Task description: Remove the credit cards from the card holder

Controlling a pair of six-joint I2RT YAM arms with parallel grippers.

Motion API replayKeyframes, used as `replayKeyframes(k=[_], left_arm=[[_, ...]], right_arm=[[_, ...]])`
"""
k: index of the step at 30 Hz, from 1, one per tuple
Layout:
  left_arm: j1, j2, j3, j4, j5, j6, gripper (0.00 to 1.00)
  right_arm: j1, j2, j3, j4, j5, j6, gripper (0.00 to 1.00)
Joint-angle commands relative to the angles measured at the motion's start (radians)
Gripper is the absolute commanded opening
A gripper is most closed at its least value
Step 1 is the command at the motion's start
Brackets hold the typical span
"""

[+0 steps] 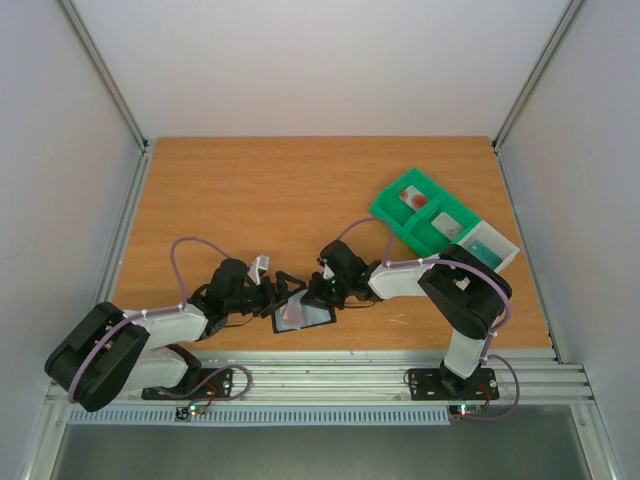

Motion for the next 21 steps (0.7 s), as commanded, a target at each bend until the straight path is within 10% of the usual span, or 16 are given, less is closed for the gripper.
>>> replayKeyframes(k=[1,21], left_arm=[[0.0,0.025,-0.016,0.135,0.037,-0.04,0.99],[-0.031,0.057,-0.001,0.219,0.054,-0.12,0.99]], right_arm=[[0.016,0.031,-0.037,0.01,0.015,0.026,0.04],[-0.01,-0.217,-0.038,-0.24,0.19,-0.079,0.23]])
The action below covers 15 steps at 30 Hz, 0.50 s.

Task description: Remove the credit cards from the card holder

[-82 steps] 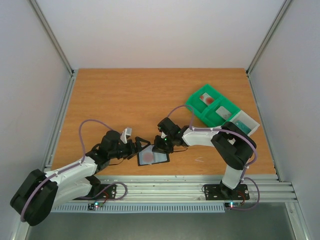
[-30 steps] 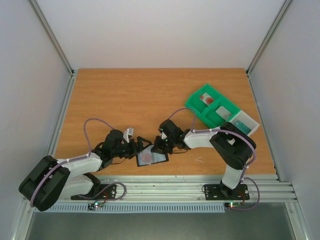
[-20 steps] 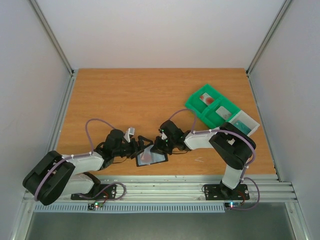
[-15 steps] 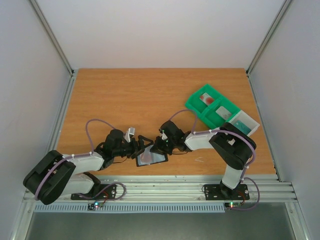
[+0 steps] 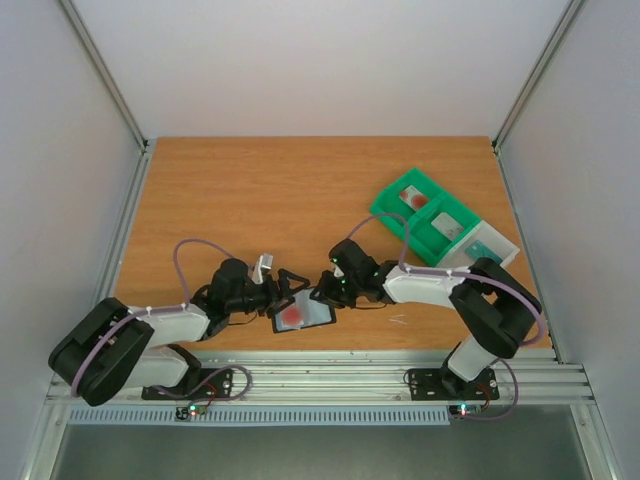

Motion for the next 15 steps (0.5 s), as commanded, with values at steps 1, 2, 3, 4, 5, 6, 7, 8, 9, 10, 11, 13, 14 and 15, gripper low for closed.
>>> replayKeyframes(k=[1,2,3,4,5,6,7,8,9,10,11,13,14,15], left_arm=[[-0.028,0.032,0.011,0.092,-0.006,-0.013,0.99],[-0.036,0.041,0.019,0.094,-0.009,-0.013,0.99],[-0.046,0.053,0.029,0.095,-0.01,-0.012,0.99],[-0.057,0.071,0.041,0.098,-0.011,-0.011,0.99],[-0.069,0.085,0.053,0.107,-0.01,-0.011,0.99],[-0.08,0.101,0.063,0.12,-0.008,-0.014,0.99],[-0.09,0.114,0.074,0.138,-0.007,-0.017,0.98],[-0.1,0.128,0.082,0.154,-0.008,-0.022,0.98],[-0.108,0.14,0.093,0.165,-0.01,-0.024,0.97],[-0.115,0.154,0.104,0.169,-0.014,-0.022,0.97],[-0.118,0.17,0.115,0.174,-0.015,-0.019,0.96],[-0.12,0.202,0.128,0.208,-0.011,-0.02,0.95],[-0.121,0.216,0.132,0.229,-0.008,-0.022,0.94],[-0.12,0.228,0.134,0.252,-0.009,-0.025,0.93]], right_arm=[[-0.005,-0.087,0.014,-0.169,0.11,-0.065,0.23],[-0.005,-0.104,0.018,-0.197,0.127,-0.077,0.24],[-0.005,-0.123,0.021,-0.225,0.149,-0.087,0.25],[-0.005,-0.142,0.022,-0.248,0.164,-0.096,0.25],[-0.005,-0.159,0.021,-0.269,0.176,-0.1,0.25],[-0.005,-0.179,0.02,-0.285,0.185,-0.105,0.26],[-0.005,-0.195,0.016,-0.299,0.193,-0.108,0.26],[-0.005,-0.213,0.012,-0.312,0.2,-0.11,0.27],[-0.005,-0.227,0.01,-0.325,0.208,-0.112,0.27],[-0.005,-0.242,0.006,-0.341,0.216,-0.116,0.27],[-0.005,-0.256,0.003,-0.358,0.222,-0.119,0.27],[-0.005,-0.285,-0.013,-0.387,0.237,-0.126,0.28],[-0.005,-0.302,-0.024,-0.392,0.245,-0.126,0.28],[-0.005,-0.317,-0.036,-0.396,0.25,-0.127,0.28]])
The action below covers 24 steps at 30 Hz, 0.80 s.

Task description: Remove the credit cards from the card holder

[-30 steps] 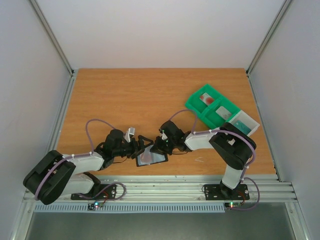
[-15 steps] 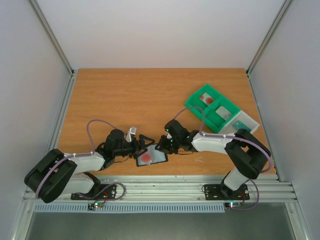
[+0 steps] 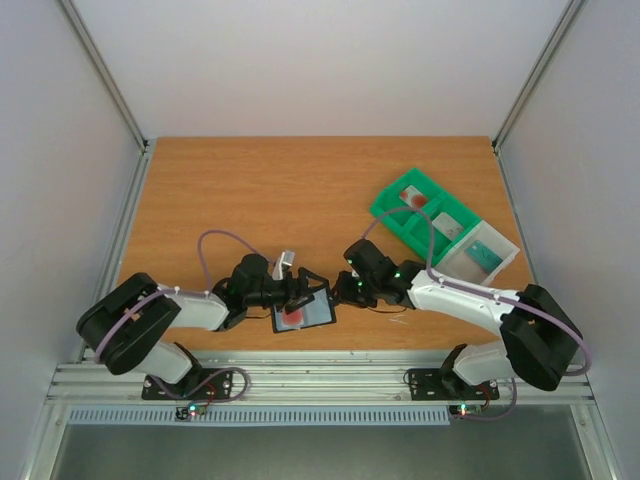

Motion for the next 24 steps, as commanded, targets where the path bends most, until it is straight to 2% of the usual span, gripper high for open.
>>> replayKeyframes(k=[1,5,8,13,15,20,24], left_arm=[[-0.006,0.057,0.03,0.156,-0.005,0.001,0.92],[0.002,0.056,0.029,0.117,-0.022,0.019,0.82],[0.015,-0.015,0.006,0.05,-0.063,0.036,0.79],[0.028,-0.215,0.063,-0.419,-0.197,0.185,0.79],[0.035,-0.302,0.064,-0.554,-0.261,0.225,0.77],[0.065,-0.485,0.056,-0.836,-0.371,0.277,0.58],[0.094,-0.524,0.018,-0.879,-0.34,0.27,0.31]], right_arm=[[-0.004,-0.059,-0.038,-0.074,0.06,-0.027,0.28],[-0.003,-0.093,-0.052,-0.062,0.046,-0.043,0.29],[0.002,-0.091,-0.05,-0.03,0.013,-0.041,0.29],[0.045,-0.061,-0.04,0.027,-0.006,-0.039,0.29],[0.058,-0.034,-0.034,0.059,-0.022,-0.036,0.29],[0.08,0.032,-0.02,0.143,-0.056,-0.016,0.29],[0.08,0.099,0.005,0.203,-0.091,0.003,0.29]])
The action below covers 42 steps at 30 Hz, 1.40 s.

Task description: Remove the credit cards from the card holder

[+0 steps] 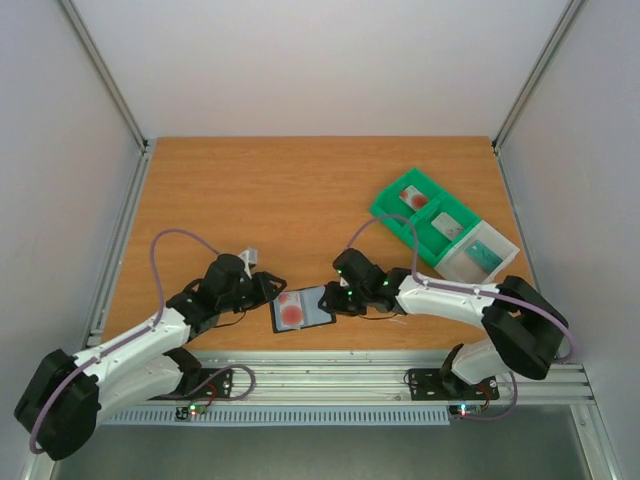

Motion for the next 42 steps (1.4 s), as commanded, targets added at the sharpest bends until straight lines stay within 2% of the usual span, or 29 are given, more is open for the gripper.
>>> replayKeyframes(k=[1,6,7,15,27,35,42], left_arm=[[0.027,-0.024,-0.034,-0.151,-0.021,0.035,0.25],[0.04,-0.009,-0.095,-0.099,0.004,0.022,0.02],[0.041,0.002,-0.104,-0.075,0.017,0.018,0.01],[0.043,0.111,-0.109,0.025,0.07,0.042,0.01],[0.044,0.112,-0.063,0.02,0.118,0.061,0.0],[0.044,0.158,-0.093,0.143,0.163,0.033,0.07],[0.044,0.194,-0.112,0.127,0.128,0.053,0.01]], right_arm=[[0.01,0.069,0.056,0.111,-0.05,0.024,0.29],[0.01,0.154,0.098,0.16,-0.083,0.039,0.27],[0.01,0.163,0.103,0.168,-0.087,0.04,0.27],[0.01,0.255,0.143,0.188,-0.118,0.039,0.24],[0.01,0.324,0.154,0.196,-0.122,0.035,0.19],[0.009,0.322,0.109,0.227,-0.113,0.056,0.16],[0.009,0.353,0.099,0.261,-0.14,0.059,0.15]])
